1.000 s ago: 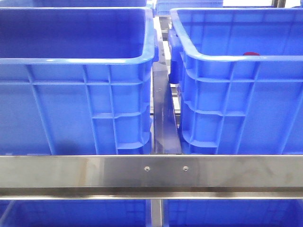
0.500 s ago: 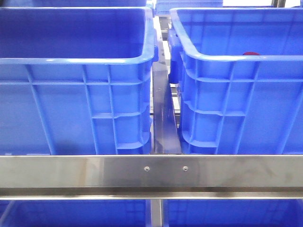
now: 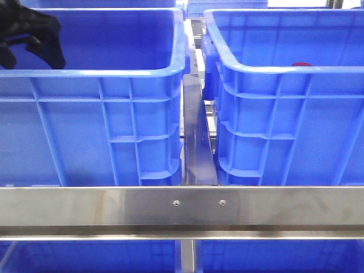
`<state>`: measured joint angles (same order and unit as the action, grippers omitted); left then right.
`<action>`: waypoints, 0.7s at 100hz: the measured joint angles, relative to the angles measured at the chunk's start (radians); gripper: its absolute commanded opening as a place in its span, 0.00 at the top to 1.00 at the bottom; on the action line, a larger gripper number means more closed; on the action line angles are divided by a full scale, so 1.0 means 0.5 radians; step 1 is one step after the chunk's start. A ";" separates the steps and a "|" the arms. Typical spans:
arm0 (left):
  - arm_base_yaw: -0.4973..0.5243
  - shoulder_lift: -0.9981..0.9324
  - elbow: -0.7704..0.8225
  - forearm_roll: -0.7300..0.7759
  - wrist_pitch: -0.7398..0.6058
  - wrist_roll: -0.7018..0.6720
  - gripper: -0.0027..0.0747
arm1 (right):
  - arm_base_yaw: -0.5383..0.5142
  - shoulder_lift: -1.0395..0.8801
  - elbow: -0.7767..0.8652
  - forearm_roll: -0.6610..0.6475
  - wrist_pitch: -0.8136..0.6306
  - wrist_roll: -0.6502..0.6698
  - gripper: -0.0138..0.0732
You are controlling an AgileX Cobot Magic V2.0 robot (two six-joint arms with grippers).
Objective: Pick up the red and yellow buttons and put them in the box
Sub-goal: 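Lower the left gripper and grasp a yellow-capped button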
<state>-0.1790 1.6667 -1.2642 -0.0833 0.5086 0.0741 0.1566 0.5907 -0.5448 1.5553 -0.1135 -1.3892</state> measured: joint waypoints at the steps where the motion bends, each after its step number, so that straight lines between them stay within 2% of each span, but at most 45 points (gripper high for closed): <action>1: 0.000 0.008 0.000 0.000 -0.008 0.000 0.22 | 0.000 0.000 0.000 0.000 0.000 0.000 0.92; 39: 0.119 0.087 -0.013 0.003 -0.072 -0.017 0.22 | 0.000 0.000 0.000 0.000 0.022 0.000 0.92; 70: 0.129 0.193 -0.013 0.003 -0.069 -0.017 0.23 | 0.000 0.000 0.000 0.000 0.034 0.000 0.92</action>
<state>-0.1145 1.7634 -1.2708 -0.0817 0.4743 0.0658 0.1566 0.5907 -0.5448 1.5553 -0.0963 -1.3892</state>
